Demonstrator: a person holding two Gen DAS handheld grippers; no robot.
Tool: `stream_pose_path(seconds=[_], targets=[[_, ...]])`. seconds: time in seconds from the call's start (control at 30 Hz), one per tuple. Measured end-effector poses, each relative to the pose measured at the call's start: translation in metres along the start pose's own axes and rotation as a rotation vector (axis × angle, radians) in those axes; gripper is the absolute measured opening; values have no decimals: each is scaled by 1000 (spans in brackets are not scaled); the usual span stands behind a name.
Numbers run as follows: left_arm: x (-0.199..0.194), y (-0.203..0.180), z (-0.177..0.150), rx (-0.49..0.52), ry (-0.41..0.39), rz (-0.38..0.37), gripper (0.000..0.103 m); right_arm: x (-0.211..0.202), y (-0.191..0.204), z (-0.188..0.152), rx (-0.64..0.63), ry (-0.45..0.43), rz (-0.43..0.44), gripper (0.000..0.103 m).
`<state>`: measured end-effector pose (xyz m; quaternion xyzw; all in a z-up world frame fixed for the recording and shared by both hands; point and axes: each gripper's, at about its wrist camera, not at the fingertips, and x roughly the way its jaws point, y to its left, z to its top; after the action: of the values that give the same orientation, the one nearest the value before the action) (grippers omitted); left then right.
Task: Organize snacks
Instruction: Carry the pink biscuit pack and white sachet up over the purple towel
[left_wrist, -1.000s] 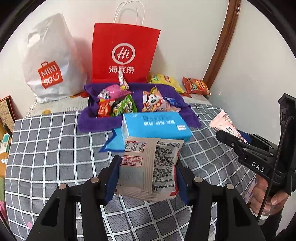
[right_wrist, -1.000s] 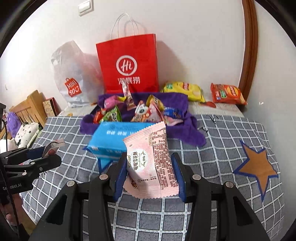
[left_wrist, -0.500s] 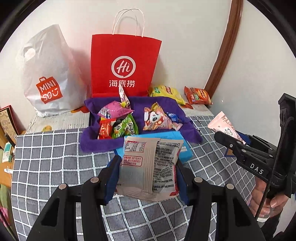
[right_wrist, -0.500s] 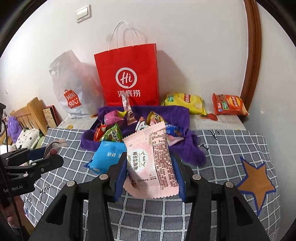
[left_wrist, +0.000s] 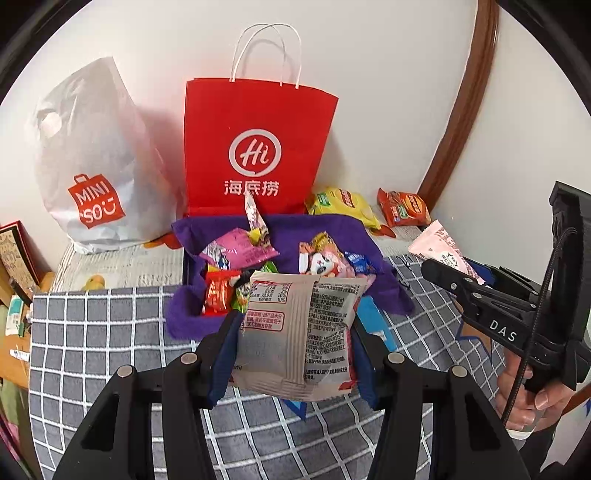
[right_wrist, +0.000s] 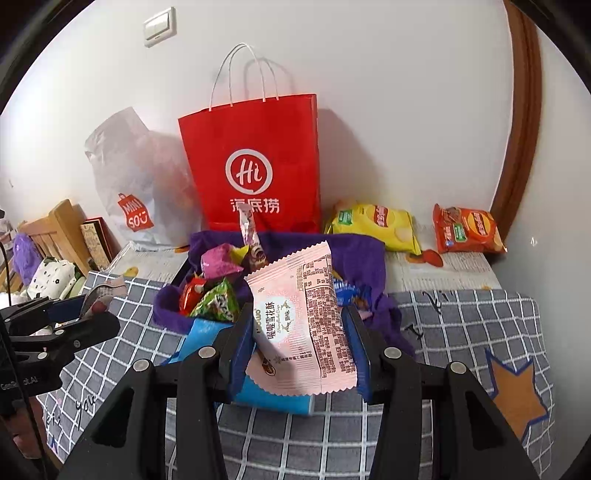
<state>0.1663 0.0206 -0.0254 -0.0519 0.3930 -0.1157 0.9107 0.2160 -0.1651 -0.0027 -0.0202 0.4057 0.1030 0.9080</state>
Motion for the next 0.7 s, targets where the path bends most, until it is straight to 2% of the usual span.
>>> stream_pose_path(seconds=[0.7], targets=[[27,15,44,-7,-16,22,52,45,-4,52,2,6,-14,46]])
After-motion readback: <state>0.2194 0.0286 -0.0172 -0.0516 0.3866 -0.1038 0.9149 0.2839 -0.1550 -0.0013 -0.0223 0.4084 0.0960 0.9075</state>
